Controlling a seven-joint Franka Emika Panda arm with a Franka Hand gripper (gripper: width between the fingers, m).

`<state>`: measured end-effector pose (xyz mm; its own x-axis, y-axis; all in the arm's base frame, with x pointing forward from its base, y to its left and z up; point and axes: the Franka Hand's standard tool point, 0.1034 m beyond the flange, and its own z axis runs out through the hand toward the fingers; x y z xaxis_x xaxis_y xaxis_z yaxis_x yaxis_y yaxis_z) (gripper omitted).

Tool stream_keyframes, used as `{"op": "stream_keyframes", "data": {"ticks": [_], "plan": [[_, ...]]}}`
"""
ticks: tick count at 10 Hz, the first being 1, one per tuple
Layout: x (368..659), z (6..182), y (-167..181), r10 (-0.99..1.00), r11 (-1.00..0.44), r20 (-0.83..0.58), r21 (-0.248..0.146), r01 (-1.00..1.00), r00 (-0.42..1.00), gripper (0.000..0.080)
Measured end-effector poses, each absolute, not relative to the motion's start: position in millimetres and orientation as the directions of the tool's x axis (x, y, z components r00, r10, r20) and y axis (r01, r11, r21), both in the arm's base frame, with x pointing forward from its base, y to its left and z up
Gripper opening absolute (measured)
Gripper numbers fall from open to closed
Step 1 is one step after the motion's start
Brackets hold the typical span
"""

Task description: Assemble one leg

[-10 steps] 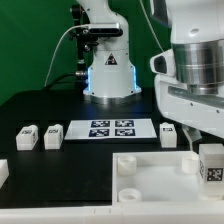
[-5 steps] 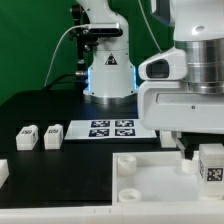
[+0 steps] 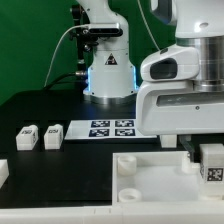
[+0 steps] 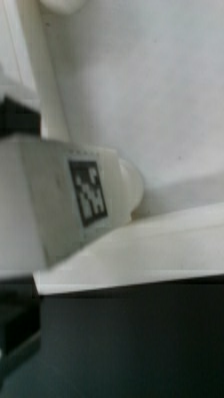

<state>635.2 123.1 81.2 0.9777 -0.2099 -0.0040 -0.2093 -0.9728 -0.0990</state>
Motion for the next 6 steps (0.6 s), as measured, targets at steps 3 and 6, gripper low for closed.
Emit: {"op": "stream_keyframes", "data": {"ticks": [3,6], "plan": [[636.2,81.5,118.1,-0.435,-0.895,-0.029,-0.101,-0.435,0.900,0.0303],[635.8,80.0,113.3,-0.815,-0.562,-0.097,-0.110,-0.820,0.571,0.0303]]}}
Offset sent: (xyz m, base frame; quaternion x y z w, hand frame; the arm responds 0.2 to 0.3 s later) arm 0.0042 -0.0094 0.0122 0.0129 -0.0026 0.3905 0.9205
